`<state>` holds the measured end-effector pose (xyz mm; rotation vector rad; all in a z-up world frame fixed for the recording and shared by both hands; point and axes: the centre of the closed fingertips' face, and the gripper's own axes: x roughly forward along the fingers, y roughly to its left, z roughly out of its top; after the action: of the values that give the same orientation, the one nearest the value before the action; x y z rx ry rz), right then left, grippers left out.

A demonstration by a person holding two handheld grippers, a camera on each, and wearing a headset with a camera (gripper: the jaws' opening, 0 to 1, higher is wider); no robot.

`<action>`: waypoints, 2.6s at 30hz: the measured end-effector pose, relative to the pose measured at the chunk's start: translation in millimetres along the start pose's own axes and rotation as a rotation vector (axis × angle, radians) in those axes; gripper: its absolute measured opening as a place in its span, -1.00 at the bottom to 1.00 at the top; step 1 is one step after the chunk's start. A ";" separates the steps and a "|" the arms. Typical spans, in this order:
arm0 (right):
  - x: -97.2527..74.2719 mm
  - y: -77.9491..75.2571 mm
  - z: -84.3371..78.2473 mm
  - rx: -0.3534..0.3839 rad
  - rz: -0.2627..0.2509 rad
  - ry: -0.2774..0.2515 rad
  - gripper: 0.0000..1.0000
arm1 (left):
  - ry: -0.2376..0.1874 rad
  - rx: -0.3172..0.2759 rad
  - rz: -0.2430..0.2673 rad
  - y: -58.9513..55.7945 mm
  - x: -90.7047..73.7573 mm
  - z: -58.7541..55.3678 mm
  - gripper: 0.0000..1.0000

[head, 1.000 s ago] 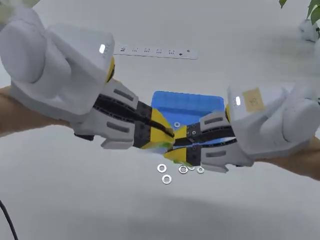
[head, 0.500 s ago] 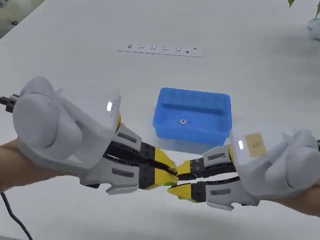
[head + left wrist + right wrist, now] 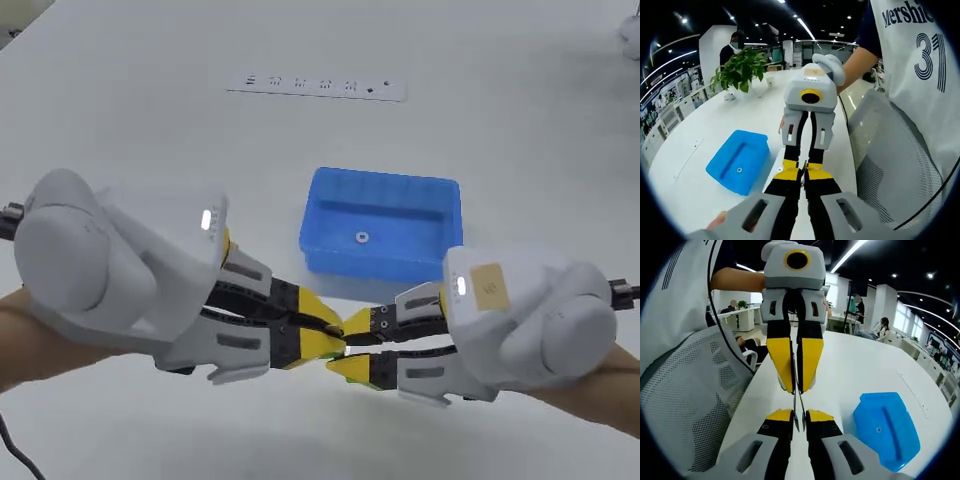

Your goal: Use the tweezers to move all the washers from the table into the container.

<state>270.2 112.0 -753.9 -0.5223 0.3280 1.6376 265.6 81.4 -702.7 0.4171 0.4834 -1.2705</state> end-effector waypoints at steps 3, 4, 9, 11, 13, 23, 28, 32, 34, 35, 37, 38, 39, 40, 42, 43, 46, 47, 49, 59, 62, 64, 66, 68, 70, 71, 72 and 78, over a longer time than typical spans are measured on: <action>2.5 -4.5 -3.0 0.002 -0.009 0.005 -0.78 | 0.002 -0.004 0.003 5.0 1.3 -3.4 -0.86; 3.5 -5.0 -3.8 0.002 -0.008 0.008 -0.78 | 0.005 -0.003 0.003 5.8 1.7 -4.8 -0.86; 6.6 -8.3 -6.6 0.009 -0.006 0.014 -0.78 | 0.002 -0.007 0.015 12.5 3.9 -8.6 -0.87; 7.3 -10.9 -7.3 0.006 -0.013 0.017 -0.78 | -0.008 -0.024 0.017 14.7 4.6 -10.0 -0.87; 7.8 -12.1 -9.3 0.018 -0.011 0.019 -0.78 | -0.008 -0.029 0.020 16.9 5.6 -12.0 -0.87; 8.3 -12.3 -11.8 0.053 -0.013 0.005 -0.78 | 0.001 -0.050 0.005 18.2 12.8 -15.3 -0.87; 8.0 -15.2 -12.0 0.056 -0.019 0.004 -0.78 | -0.002 -0.050 0.008 22.0 13.1 -15.1 -0.87; 7.6 -15.3 -13.1 0.056 -0.019 0.009 -0.78 | -0.011 -0.058 -0.003 22.0 13.6 -15.3 -0.87; 7.3 -15.5 -13.2 0.055 -0.021 0.009 -0.78 | -0.013 -0.057 -0.005 22.4 13.6 -15.1 -0.87; 7.1 -15.7 -13.3 0.058 -0.022 0.010 -0.78 | -0.012 -0.055 -0.006 22.6 13.5 -15.3 -0.87; 6.9 -16.2 -13.0 0.055 -0.023 0.010 -0.78 | -0.012 -0.044 -0.008 22.4 13.5 -14.8 -0.87; 6.8 -15.7 -12.7 0.057 -0.021 0.010 -0.78 | -0.014 -0.044 -0.011 22.0 13.5 -14.3 -0.87; 6.7 -15.5 -12.5 0.056 -0.021 0.009 -0.78 | -0.016 -0.043 -0.012 22.0 13.4 -13.8 -0.87; 6.5 -15.8 -12.3 0.053 -0.023 0.009 -0.78 | -0.019 -0.044 -0.012 22.0 13.3 -13.3 -0.87; 6.4 -16.0 -12.7 0.054 -0.024 0.012 -0.77 | -0.022 -0.048 -0.013 22.3 13.2 -12.7 -0.87; 6.4 -16.0 -12.8 0.055 -0.023 0.011 -0.77 | -0.021 -0.047 -0.013 22.4 13.4 -12.7 -0.87; 6.7 -16.6 -13.7 0.056 -0.023 0.013 -0.77 | -0.019 -0.045 -0.014 23.0 14.2 -13.3 -0.87; 6.7 -16.9 -14.2 0.055 -0.024 0.015 -0.77 | -0.019 -0.047 -0.015 23.2 14.5 -13.5 -0.87; 7.0 -17.4 -14.7 0.055 -0.025 0.015 -0.77 | -0.017 -0.045 -0.014 23.4 14.8 -13.8 -0.87; 7.7 -19.7 -16.9 0.078 -0.021 0.015 -0.75 | -0.015 -0.056 -0.013 26.3 16.2 -14.8 -0.87; 9.4 -20.7 -22.2 0.071 -0.009 0.041 -0.73 | -0.003 -0.045 -0.011 27.8 16.8 -14.6 -0.87; 11.9 -18.8 -26.9 0.052 0.013 0.060 -0.74 | 0.000 -0.056 -0.019 27.6 17.8 -13.9 -0.87; 11.7 -18.2 -26.6 0.044 0.022 0.059 -0.77 | 0.004 -0.057 -0.018 29.0 18.1 -14.0 -0.87; 11.3 -18.5 -26.6 0.042 0.022 0.061 -0.77 | 0.008 -0.055 -0.017 29.6 18.3 -14.5 -0.87; 11.1 -18.7 -26.4 0.054 0.023 0.059 -0.77 | 0.008 -0.057 -0.020 29.6 18.6 -14.7 -0.87; 11.1 -18.9 -26.4 0.066 0.023 0.055 -0.77 | 0.008 -0.054 -0.021 29.7 18.7 -14.6 -0.87; 10.9 -19.2 -26.5 0.069 0.023 0.052 -0.77 | 0.012 -0.053 -0.023 29.7 19.0 -14.6 -0.87; 10.4 -17.9 -26.4 0.095 0.026 0.035 -0.79 | 0.014 -0.057 -0.032 28.0 20.1 -14.3 -0.87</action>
<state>290.9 110.2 -780.2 -0.4773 0.4382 1.6306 295.6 80.1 -724.9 0.3722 0.5388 -1.2826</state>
